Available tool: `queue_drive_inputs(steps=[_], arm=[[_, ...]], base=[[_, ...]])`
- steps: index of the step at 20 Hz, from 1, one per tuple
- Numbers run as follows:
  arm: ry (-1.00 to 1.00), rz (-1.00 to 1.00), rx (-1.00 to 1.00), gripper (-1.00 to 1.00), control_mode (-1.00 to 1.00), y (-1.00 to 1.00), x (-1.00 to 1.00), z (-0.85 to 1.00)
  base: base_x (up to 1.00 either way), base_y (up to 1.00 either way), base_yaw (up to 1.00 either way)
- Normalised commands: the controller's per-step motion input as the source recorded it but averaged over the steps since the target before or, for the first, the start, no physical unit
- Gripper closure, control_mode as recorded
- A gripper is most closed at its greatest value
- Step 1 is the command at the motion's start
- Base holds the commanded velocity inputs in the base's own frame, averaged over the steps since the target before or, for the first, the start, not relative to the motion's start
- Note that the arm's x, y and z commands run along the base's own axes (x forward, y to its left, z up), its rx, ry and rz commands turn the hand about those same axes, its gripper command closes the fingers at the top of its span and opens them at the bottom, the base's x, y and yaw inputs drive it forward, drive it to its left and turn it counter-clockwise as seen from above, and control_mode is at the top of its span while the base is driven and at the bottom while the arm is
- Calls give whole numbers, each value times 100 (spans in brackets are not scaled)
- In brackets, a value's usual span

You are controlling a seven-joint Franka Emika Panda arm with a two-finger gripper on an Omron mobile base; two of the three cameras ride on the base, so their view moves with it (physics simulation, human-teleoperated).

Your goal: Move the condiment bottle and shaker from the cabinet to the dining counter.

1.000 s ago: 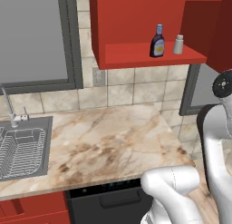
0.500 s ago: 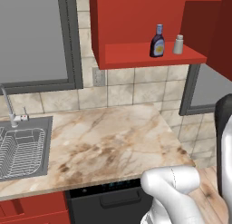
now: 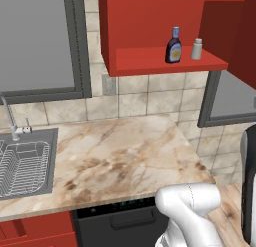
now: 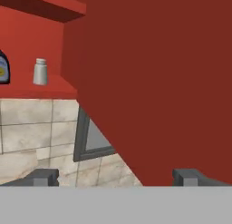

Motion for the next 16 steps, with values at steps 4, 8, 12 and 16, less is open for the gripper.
queue_drive_inputs(steps=[4, 8, 12, 16], arm=[[-2, 21, 0, -100, -100, 62, 29, 0], [4, 18, 2, -100, -100, 54, 41, 24], [6, 11, 2, -100, -100, 50, 26, 26], [8, 5, 3, -100, -100, 43, 32, 4]], base=[[0, 0, 0], [0, 0, 0], [0, 0, 0], [0, 0, 0]])
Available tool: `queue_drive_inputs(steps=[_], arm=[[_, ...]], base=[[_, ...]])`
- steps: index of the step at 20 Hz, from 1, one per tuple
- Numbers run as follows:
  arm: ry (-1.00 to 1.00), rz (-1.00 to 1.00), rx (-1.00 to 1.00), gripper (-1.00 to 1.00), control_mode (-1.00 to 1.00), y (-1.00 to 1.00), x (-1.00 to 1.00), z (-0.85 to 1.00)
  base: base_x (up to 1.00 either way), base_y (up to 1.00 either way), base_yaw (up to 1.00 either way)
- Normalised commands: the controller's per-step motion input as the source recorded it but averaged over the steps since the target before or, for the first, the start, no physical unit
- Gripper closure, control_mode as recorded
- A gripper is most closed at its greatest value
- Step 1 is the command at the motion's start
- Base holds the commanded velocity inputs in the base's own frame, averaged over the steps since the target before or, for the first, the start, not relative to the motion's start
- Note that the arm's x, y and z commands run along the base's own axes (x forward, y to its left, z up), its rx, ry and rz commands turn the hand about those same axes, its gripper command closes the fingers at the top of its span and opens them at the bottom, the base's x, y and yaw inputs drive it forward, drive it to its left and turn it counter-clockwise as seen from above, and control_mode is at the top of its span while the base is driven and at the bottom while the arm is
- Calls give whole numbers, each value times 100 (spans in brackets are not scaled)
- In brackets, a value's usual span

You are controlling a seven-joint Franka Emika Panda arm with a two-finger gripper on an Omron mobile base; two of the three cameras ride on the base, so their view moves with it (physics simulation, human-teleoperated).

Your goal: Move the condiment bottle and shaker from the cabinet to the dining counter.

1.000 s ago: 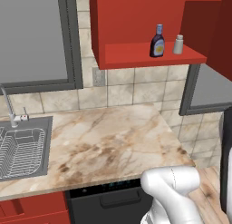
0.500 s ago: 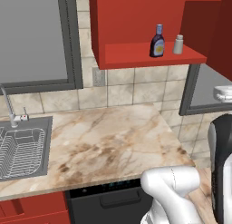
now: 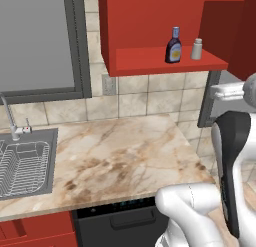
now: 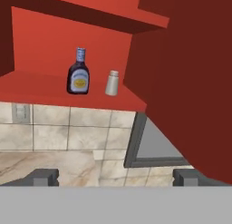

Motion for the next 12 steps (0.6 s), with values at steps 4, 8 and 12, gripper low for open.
queue_drive_inputs(steps=[4, 8, 12], arm=[[1, 1, 4, -100, -100, 38, 33, 0], [0, 0, 2, -100, -100, 13, 28, 0], [1, 0, 1, -100, -100, 0, 33, 0]], base=[[0, 0, 0], [0, 0, 0], [0, 0, 0]])
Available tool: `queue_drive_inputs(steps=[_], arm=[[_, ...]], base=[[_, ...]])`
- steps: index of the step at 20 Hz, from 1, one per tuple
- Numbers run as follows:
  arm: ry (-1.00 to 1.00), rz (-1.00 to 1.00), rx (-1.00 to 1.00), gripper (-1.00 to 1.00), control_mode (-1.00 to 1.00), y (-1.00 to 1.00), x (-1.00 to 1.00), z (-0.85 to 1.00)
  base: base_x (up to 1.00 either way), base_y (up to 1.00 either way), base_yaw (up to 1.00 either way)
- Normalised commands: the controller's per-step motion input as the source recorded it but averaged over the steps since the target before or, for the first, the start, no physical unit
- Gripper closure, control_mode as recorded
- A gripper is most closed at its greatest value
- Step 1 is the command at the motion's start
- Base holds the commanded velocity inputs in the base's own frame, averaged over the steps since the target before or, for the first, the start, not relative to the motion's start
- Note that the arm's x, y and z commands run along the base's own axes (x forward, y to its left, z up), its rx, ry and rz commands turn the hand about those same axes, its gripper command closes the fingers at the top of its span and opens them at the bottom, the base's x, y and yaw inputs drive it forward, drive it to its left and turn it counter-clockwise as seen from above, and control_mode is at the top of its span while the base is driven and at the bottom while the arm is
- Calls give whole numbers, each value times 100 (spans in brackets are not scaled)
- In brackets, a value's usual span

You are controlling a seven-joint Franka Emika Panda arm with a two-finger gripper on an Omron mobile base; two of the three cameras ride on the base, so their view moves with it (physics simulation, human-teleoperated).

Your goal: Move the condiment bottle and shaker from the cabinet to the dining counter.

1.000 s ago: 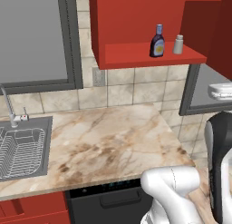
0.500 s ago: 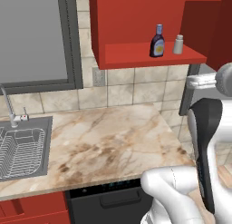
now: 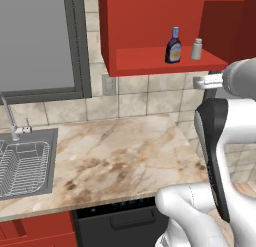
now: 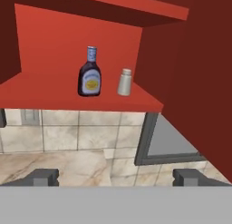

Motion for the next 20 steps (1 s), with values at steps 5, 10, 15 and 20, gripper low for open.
queue_drive_inputs(steps=[5, 10, 15, 20], arm=[[0, 0, 2, -100, -100, 0, 33, 0], [0, 0, 5, -100, -100, 0, 36, 4], [0, 0, 4, -100, -100, 1, 29, 3], [2, 0, 1, -100, -100, 9, 28, 6]], base=[[0, 0, 0], [0, 0, 0], [0, 0, 0], [0, 0, 0]])
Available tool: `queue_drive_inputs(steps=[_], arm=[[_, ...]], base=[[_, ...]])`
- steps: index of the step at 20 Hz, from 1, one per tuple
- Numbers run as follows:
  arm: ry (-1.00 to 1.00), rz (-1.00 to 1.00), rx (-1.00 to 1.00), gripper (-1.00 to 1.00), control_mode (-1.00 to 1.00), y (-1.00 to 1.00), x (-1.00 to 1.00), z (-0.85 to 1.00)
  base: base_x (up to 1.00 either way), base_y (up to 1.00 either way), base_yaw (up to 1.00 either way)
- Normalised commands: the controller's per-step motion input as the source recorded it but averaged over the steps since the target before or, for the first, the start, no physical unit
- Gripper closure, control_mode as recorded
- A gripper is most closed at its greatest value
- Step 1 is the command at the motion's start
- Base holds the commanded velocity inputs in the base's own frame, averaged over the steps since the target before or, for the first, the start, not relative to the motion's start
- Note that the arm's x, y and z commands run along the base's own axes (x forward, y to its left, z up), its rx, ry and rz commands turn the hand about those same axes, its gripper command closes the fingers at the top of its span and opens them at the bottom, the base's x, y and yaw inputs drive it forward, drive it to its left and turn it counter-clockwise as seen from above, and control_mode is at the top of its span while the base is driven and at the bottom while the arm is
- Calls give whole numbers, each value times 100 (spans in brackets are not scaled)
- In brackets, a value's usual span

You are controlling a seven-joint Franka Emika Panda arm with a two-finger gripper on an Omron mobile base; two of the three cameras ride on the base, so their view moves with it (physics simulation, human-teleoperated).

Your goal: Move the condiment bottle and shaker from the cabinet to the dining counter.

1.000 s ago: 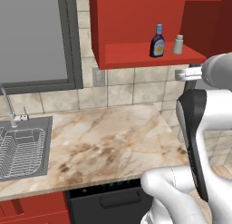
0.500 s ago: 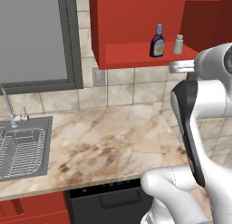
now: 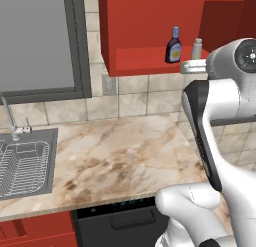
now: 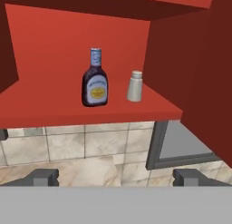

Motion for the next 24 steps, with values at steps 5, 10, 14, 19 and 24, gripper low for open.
queue_drive_inputs(steps=[5, 10, 14, 19, 24], arm=[[3, 0, 0, -100, -100, 8, 27, 7], [4, 0, 0, -100, -100, 9, 29, 6], [1, 0, 0, -100, -100, 8, 29, 1], [0, 0, 0, -100, -100, 7, 26, 0], [-3, -5, 0, -100, -100, 1, 17, 0]], base=[[0, 0, 0], [0, 0, 0], [0, 0, 0], [0, 0, 0], [0, 0, 0]])
